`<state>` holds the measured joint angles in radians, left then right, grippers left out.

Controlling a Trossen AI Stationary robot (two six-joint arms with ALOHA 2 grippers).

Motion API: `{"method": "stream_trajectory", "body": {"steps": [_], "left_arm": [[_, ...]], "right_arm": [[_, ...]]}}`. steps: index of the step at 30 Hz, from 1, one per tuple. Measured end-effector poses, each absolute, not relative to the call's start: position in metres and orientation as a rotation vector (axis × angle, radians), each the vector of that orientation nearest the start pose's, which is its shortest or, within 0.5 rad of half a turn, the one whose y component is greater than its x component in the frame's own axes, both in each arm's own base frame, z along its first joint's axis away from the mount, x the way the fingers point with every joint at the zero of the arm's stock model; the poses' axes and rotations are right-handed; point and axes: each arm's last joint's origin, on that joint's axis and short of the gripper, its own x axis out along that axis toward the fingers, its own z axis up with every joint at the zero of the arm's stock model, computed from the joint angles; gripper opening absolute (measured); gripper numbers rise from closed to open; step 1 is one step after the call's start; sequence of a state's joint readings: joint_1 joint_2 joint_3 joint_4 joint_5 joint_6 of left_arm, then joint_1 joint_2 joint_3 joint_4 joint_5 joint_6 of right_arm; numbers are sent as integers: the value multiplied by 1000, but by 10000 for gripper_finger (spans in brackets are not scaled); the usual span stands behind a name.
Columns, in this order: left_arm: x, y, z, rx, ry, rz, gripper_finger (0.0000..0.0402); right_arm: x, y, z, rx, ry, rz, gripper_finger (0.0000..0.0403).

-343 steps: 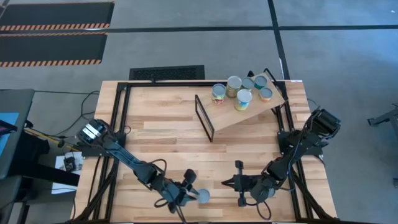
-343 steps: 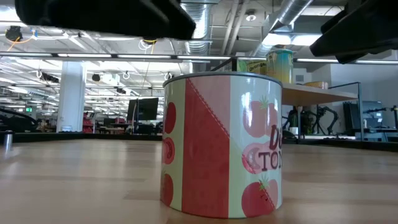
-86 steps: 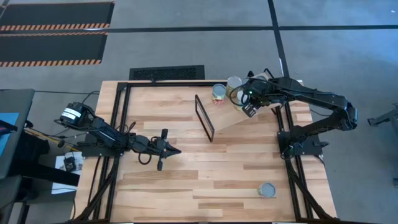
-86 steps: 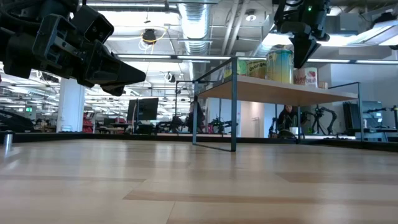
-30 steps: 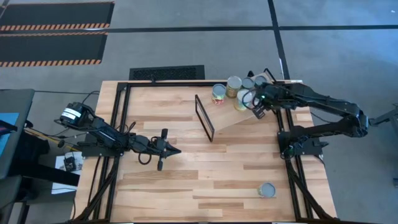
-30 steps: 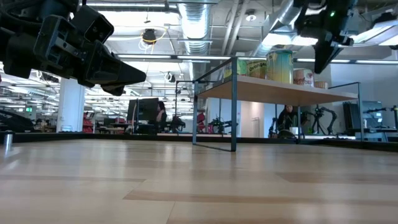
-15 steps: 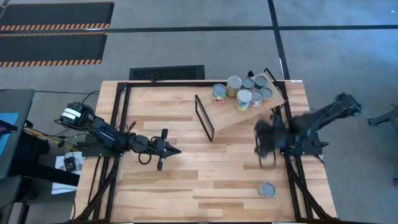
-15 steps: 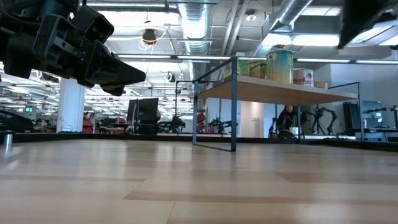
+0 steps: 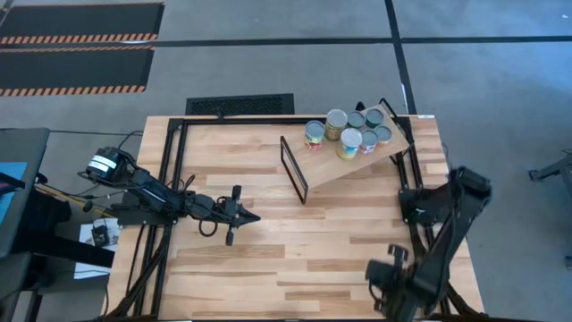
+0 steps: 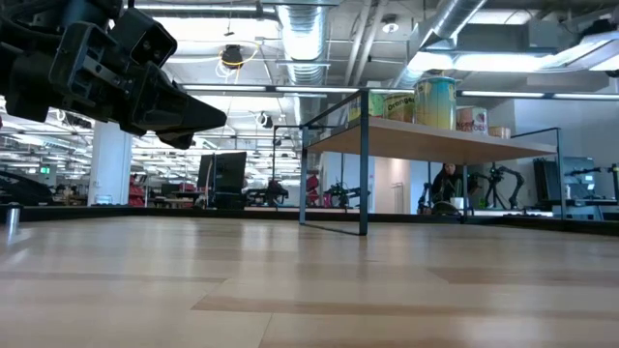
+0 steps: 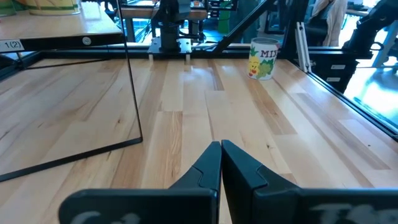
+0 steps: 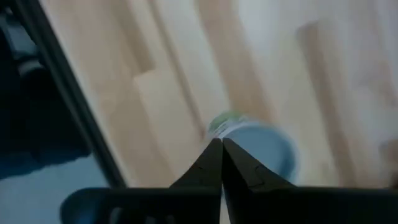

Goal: Pick and place cans onto a shelf
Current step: Put the canned mixed fruits on the shelf

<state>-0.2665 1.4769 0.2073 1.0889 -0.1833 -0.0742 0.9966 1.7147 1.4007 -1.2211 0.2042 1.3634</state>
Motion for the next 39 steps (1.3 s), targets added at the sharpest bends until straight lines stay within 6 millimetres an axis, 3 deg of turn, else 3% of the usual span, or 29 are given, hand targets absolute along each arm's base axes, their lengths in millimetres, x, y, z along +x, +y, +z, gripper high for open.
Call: {"method": "stream_trajectory", "body": {"steps": [6,11,14,24,34,39], "left_arm": [[214,-53,133,-33,179,-76,0],[214,-53,133,-27,179,-77,0],[213,-53,133,-23,179,-78,0],[213,-53,133,-23,180,-79,0],[214,-53,133,-24,179,-79,0],[214,-53,133,-24,178,-79,0]], "right_arm": [[183,284,248,187,1468,-443,103],[192,285,236,184,1504,-516,160],[200,283,232,202,1505,-540,173],[205,273,212,250,1551,-609,134],[204,273,209,220,1563,-586,138],[212,274,208,182,1569,-450,86]]}}
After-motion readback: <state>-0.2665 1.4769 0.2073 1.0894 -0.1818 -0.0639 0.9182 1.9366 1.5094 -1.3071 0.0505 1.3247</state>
